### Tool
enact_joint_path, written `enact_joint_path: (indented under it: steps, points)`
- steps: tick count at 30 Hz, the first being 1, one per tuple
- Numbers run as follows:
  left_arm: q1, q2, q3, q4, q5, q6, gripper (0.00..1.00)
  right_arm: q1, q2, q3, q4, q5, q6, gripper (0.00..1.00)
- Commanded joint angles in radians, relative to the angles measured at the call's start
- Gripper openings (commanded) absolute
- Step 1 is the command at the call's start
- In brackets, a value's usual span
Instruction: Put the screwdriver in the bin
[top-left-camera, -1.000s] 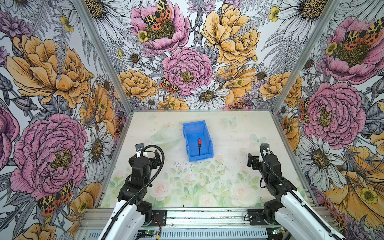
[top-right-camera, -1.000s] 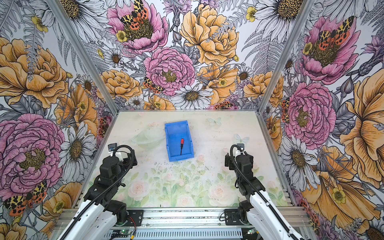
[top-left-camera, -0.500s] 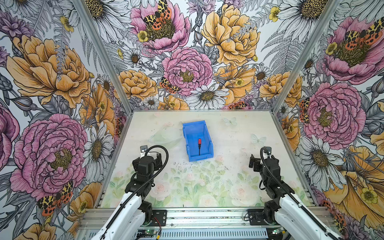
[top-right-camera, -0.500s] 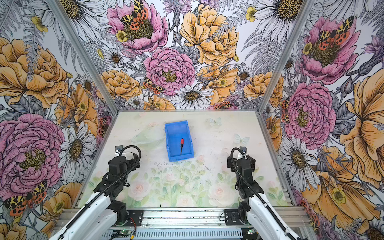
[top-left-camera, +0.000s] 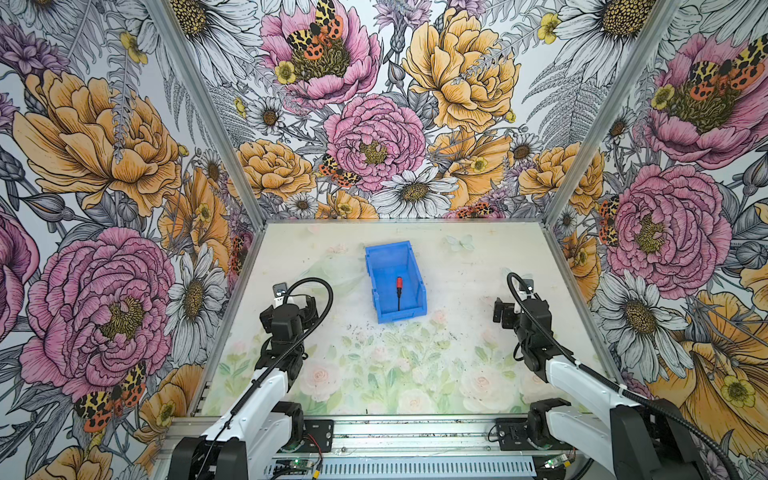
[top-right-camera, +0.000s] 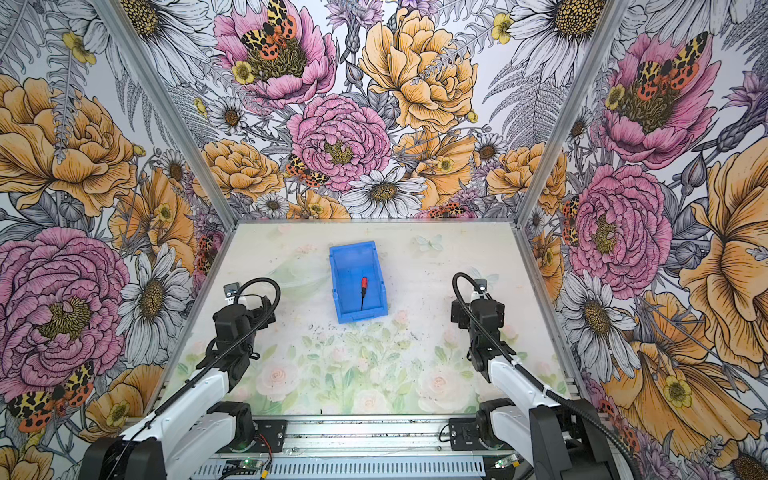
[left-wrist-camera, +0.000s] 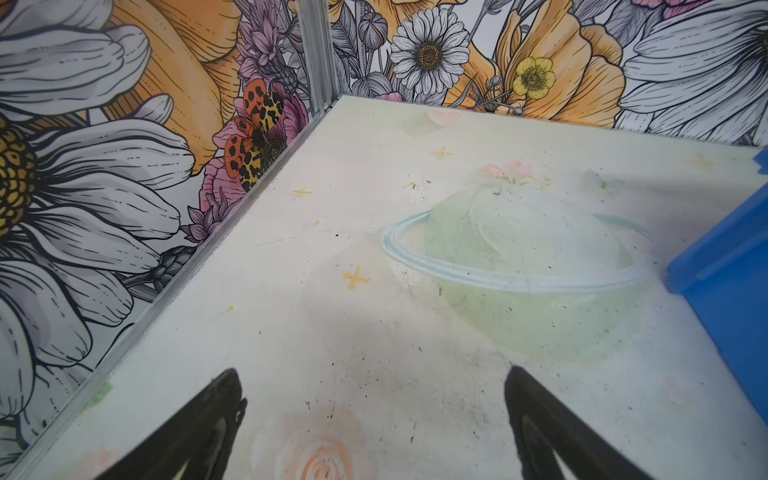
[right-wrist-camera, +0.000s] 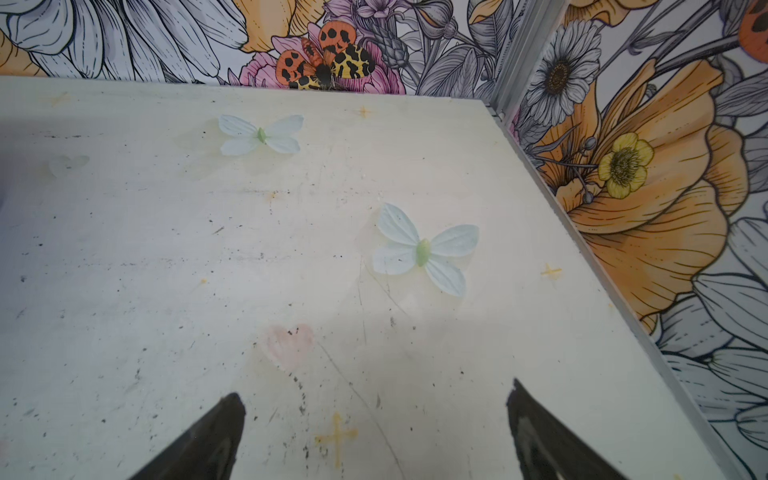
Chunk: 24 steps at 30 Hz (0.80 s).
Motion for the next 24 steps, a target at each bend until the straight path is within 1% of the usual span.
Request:
enact_joint_path:
  steps: [1,6,9,13,17,21,22,24]
  points:
    - [0.026,0.042,-0.003,0.164,0.067,0.045,0.99,-0.02,0.067,0.051,0.128,-0.05,-0.02,0.99]
    - [0.04,0.131,-0.009,0.32,0.091,0.051,0.99,-0.041,0.189,0.118,0.173,-0.091,-0.043,1.0]
    - [0.042,0.187,-0.005,0.4,0.092,0.051,0.99,-0.044,0.231,0.142,0.188,-0.1,-0.055,1.0]
    - [0.042,0.235,0.003,0.456,0.104,0.053,0.99,-0.058,0.259,0.136,0.269,-0.112,-0.067,1.0]
    - [0.044,0.276,0.009,0.512,0.112,0.05,0.99,-0.106,0.305,0.15,0.324,-0.17,-0.068,0.99]
    - [0.057,0.354,0.032,0.589,0.131,0.044,0.99,-0.145,0.447,0.085,0.599,-0.219,-0.046,0.99]
    - [0.059,0.375,0.036,0.609,0.133,0.043,0.99,-0.146,0.43,0.11,0.513,-0.21,-0.036,0.99]
    - [0.06,0.417,0.038,0.661,0.141,0.044,0.99,-0.147,0.437,0.096,0.558,-0.189,-0.031,0.99]
